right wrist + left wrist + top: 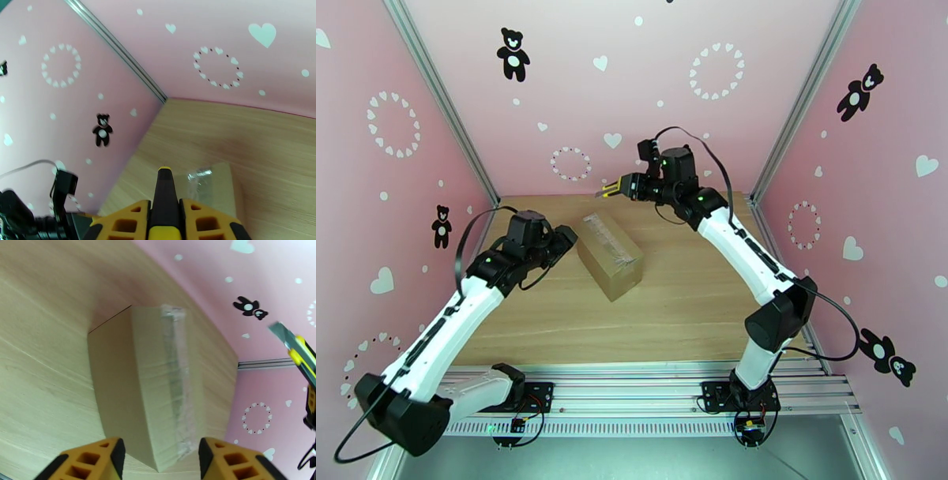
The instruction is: Unpack the express box
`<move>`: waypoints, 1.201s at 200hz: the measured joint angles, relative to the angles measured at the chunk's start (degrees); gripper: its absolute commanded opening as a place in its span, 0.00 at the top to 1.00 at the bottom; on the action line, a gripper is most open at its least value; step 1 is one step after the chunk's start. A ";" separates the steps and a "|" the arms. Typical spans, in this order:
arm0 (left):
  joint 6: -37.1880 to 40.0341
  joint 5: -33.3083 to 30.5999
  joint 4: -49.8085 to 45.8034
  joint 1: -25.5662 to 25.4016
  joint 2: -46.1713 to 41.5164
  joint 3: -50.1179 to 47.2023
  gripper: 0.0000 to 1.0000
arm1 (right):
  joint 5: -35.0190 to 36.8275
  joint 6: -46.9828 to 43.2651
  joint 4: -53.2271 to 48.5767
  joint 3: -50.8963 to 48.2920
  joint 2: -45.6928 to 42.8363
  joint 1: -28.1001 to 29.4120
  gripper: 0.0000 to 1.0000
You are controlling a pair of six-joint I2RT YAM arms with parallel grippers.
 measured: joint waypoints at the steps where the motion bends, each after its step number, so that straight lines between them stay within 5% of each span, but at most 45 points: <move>1: -0.04 0.15 0.07 0.09 0.04 -0.04 0.37 | 0.04 -0.15 -0.09 0.00 0.02 0.04 1.00; 39: 0.66 4.96 3.17 3.15 3.37 -0.87 0.28 | 3.30 -8.00 -3.26 0.00 0.00 3.32 1.00; 240: -0.59 6.78 11.15 4.57 18.93 -1.57 0.33 | 10.03 -23.61 -2.86 6.10 10.56 7.13 1.00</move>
